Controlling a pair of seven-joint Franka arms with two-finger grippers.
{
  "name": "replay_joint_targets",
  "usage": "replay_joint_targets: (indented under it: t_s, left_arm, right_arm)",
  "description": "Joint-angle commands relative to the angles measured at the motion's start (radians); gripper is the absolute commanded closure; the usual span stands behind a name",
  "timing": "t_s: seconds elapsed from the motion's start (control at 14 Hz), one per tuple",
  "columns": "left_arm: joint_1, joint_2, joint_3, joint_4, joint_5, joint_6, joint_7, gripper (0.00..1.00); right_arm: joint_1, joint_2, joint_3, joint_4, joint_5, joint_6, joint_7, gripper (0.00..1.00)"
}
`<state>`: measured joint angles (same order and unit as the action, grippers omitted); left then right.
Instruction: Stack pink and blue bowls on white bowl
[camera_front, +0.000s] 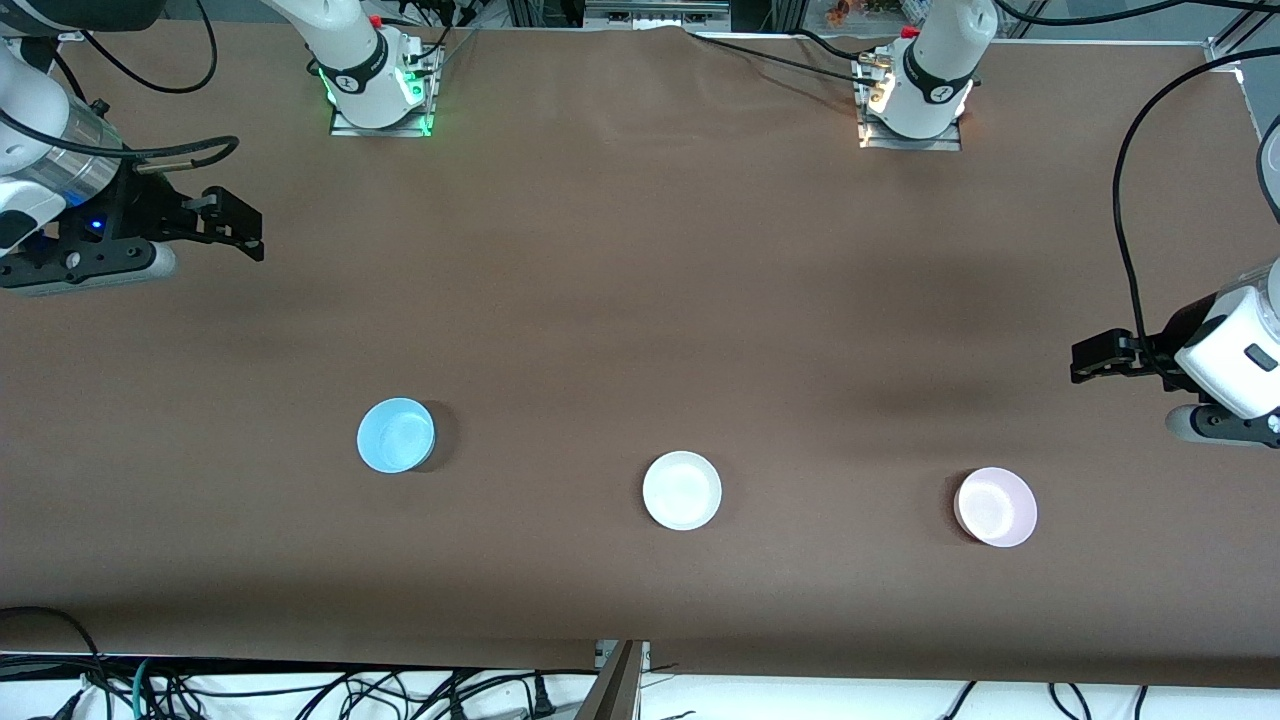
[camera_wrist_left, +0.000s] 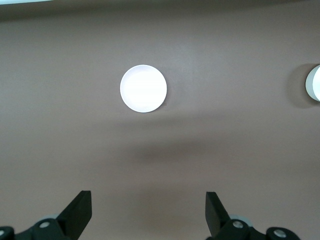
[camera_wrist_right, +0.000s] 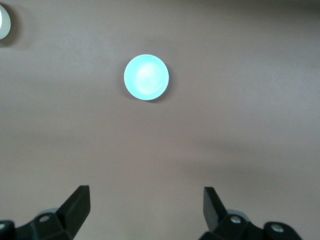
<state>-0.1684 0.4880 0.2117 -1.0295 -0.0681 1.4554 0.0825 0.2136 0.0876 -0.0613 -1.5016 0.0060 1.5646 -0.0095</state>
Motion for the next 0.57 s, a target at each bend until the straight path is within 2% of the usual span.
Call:
replay_joint_targets:
  t_s: [0.0,0.29,0.5]
  left_arm:
    - [0.004,-0.022,-0.001,-0.029,-0.005,0.014,0.022,0.00]
    - [0.009,-0.022,-0.001,-0.032,-0.005,0.016,0.023,0.00]
    - [0.056,-0.017,-0.003,-0.060,-0.016,0.057,0.052,0.00]
  right_arm:
    - [-0.005,-0.002,0.003,0.011,-0.011,-0.017,-0.004,0.00]
    - [-0.005,0.000,0.002,0.011,-0.011,-0.012,-0.004,0.00]
    - [-0.005,0.001,0.003,0.011,-0.012,-0.009,0.003,0.00]
